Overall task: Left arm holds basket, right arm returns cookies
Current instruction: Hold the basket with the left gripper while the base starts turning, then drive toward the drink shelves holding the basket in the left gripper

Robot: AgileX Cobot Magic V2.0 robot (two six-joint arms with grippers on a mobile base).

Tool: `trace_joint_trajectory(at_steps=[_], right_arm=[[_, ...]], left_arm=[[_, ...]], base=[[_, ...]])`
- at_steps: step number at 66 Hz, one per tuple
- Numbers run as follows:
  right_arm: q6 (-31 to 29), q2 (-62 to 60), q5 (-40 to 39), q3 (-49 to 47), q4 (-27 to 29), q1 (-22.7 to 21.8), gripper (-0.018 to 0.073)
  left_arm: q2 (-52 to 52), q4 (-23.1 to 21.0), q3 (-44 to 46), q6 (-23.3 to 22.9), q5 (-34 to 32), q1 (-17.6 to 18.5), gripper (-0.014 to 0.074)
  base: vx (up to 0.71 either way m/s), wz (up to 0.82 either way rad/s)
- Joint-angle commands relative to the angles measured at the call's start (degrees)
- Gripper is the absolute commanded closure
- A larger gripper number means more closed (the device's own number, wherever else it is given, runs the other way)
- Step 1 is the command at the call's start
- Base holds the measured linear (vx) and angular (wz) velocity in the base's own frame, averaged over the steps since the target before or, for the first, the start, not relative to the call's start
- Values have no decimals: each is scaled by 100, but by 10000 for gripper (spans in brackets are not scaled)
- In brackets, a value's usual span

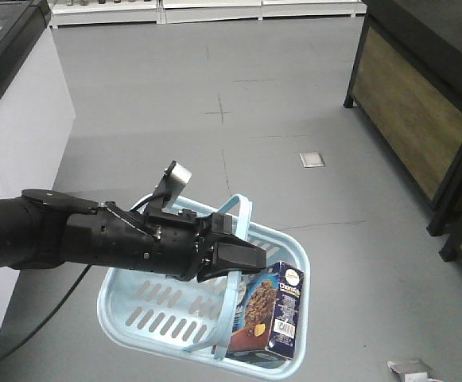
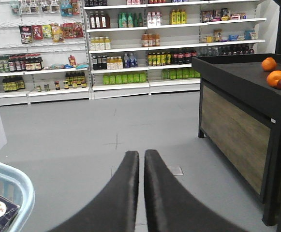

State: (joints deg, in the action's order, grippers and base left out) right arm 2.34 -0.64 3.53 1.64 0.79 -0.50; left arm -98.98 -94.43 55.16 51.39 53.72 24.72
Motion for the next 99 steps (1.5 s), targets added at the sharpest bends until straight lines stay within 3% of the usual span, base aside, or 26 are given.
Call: trace_joint_trajectory(at_steps=[1, 99], right_arm=[[-15, -73, -404, 101, -29, -5, 562], [-15, -73, -404, 101, -29, -5, 562]], left_arm=[[330, -434, 163, 40, 356, 37, 599], [330, -434, 163, 40, 356, 37, 599]], base=[[20, 9], [32, 5]])
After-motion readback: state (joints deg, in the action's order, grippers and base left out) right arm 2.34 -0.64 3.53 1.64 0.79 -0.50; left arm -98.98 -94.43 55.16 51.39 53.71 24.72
